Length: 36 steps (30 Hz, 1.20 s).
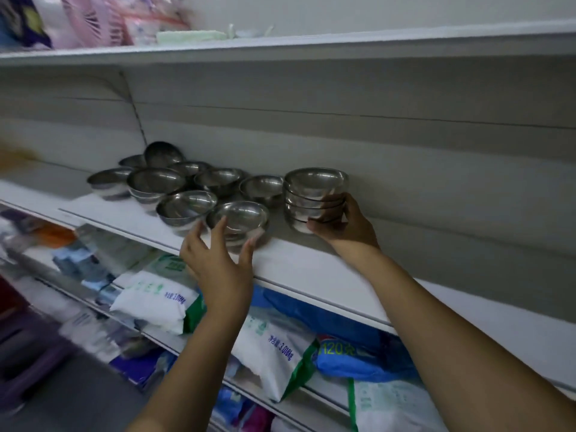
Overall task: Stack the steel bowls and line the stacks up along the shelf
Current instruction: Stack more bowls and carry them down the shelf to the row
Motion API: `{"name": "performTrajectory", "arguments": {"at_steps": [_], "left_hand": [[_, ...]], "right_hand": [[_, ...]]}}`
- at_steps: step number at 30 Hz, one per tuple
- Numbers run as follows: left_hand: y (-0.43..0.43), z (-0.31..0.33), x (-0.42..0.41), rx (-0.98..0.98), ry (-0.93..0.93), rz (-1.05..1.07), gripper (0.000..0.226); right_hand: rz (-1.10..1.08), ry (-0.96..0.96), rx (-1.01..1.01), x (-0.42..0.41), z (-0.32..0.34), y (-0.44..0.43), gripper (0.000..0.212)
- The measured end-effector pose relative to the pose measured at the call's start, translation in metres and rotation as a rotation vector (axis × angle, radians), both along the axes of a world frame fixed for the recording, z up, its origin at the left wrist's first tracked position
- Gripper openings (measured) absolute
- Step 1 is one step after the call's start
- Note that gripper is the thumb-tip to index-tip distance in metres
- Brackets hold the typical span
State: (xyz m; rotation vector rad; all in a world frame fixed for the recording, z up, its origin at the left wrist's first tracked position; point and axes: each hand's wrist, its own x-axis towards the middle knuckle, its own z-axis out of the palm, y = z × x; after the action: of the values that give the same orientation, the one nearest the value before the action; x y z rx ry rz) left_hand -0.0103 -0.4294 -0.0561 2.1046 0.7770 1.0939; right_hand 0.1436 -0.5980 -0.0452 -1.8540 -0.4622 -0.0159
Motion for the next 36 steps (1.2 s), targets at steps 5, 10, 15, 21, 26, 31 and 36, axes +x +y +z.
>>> {"name": "performTrajectory", "arguments": {"at_steps": [5, 10, 15, 21, 26, 31, 36], "left_hand": [[0.019, -0.005, 0.006, -0.09, 0.112, -0.028, 0.051], [0.015, -0.013, 0.006, -0.06, -0.059, -0.074, 0.037], [-0.008, 0.01, 0.006, -0.151, -0.299, -0.158, 0.029], [-0.015, 0.056, 0.032, -0.054, -0.34, -0.372, 0.035], [-0.015, 0.078, 0.063, -0.056, -0.244, -0.574, 0.036], [-0.004, 0.073, 0.082, -0.031, -0.052, -0.68, 0.051], [0.003, 0.071, 0.08, -0.096, -0.038, -0.731, 0.05]], "right_hand": [[0.016, 0.012, 0.038, -0.003, -0.002, -0.002, 0.082], [0.026, 0.021, 0.083, -0.004, -0.005, -0.007, 0.083], [0.05, 0.026, 0.105, -0.005, -0.002, -0.007, 0.085], [0.073, 0.035, 0.093, -0.008, 0.001, -0.009, 0.08], [0.095, 0.055, 0.102, -0.011, 0.004, -0.012, 0.085], [0.098, 0.052, 0.121, -0.011, 0.003, -0.013, 0.088], [0.113, 0.041, 0.136, -0.009, 0.003, -0.013, 0.095]]}}
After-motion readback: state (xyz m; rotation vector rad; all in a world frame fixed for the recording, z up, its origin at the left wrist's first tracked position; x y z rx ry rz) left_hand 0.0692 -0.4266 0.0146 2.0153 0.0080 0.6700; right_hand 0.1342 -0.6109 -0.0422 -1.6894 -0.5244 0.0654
